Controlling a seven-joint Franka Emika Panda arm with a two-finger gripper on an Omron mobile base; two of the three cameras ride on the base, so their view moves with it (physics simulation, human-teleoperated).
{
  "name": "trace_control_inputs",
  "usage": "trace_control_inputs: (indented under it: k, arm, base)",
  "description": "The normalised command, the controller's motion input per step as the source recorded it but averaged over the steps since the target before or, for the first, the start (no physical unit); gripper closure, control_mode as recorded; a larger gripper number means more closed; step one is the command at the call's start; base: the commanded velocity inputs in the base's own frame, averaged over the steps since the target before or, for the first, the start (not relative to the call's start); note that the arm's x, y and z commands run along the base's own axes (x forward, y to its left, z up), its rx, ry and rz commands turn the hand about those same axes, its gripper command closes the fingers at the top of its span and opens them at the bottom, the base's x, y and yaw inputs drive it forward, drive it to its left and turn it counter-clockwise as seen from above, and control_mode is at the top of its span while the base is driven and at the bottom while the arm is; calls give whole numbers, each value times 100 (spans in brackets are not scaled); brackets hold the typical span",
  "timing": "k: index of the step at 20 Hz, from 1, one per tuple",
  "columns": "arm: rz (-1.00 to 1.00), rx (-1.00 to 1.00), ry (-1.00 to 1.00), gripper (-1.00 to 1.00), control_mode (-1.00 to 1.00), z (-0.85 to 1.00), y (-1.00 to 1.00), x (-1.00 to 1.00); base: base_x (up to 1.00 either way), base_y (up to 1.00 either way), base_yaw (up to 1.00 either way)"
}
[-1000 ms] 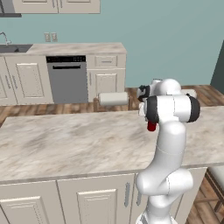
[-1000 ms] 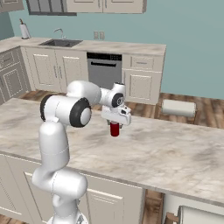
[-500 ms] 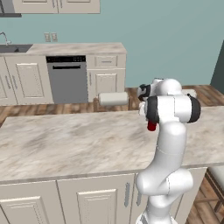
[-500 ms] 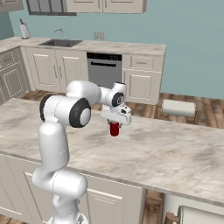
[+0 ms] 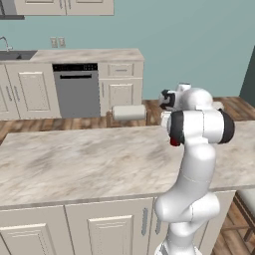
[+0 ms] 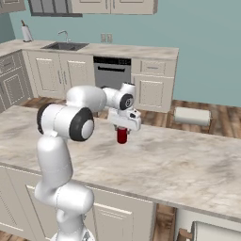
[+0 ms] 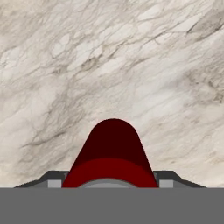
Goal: Four empty soda cans are scattered around the kitchen. Gather all the cans and cluster them next to the stove for recycling.
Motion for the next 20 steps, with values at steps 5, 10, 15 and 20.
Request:
trace_control_inputs:
  k: [5,10,15,20]
  arm:
    - [0,0,0,100,-100,38,9,-33]
    - [0,0,0,100,-100,39,10,-35]
    - [0,0,1,100,-100,34,7,-32]
    - [0,0,4,100,-100,32,6,-31]
  base:
    - [0,0,0]
    - [0,0,0]
    - [0,0,0]
    - [0,0,0]
